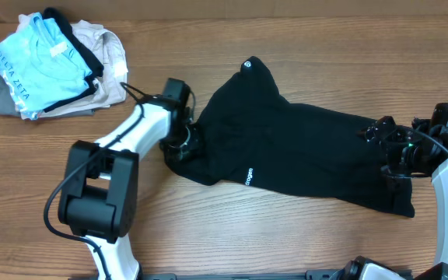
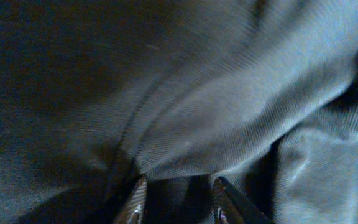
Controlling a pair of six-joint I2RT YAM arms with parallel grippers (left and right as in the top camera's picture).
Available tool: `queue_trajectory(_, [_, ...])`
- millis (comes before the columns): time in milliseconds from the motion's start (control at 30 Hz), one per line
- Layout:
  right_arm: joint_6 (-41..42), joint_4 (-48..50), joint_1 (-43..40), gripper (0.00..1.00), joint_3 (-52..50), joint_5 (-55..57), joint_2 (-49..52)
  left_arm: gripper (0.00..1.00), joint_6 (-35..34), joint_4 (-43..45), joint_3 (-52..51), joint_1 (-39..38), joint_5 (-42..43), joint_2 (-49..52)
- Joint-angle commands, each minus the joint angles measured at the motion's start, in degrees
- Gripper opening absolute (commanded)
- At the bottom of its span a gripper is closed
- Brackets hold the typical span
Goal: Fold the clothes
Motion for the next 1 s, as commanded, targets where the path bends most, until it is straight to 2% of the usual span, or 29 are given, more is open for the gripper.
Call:
queue_trajectory(0, [0.2, 0.1, 0.3, 1.0, -0.1, -0.5, 0.0, 0.37, 1.2, -0.1, -2.3, 5.5, -8.9, 6.0])
queue_trajectory(200, [0.2, 0.1, 0.3, 1.0, -0.1, -0.5, 0.0, 0.39, 0.6, -2.9, -2.3, 13.6, -11.5, 6.0])
queue_trajectory(333, [0.2, 0.2, 0.3, 1.0, -0.1, -0.5, 0.0, 0.36, -0.4, -4.8, -2.3, 19.1, -11.8, 6.0])
queue_trajectory(567, [-0.3, 0.1, 0.3, 1.0, -0.1, -0.5, 0.0, 0.36, -5.7, -8.0, -2.3, 28.2, -14.0, 5.9])
queue_trajectory(767, [-0.3, 0.2, 0.5, 1.0, -0.1, -0.5, 0.0, 0.36, -6.0, -8.6, -2.3, 35.8, -13.9, 4.5])
queue_trajectory(967, [-0.2, 2.0, 4.1, 1.0, -0.1, -1.5, 0.0, 0.37, -5.1, -8.9, -2.3, 39.7, -14.0, -0.5])
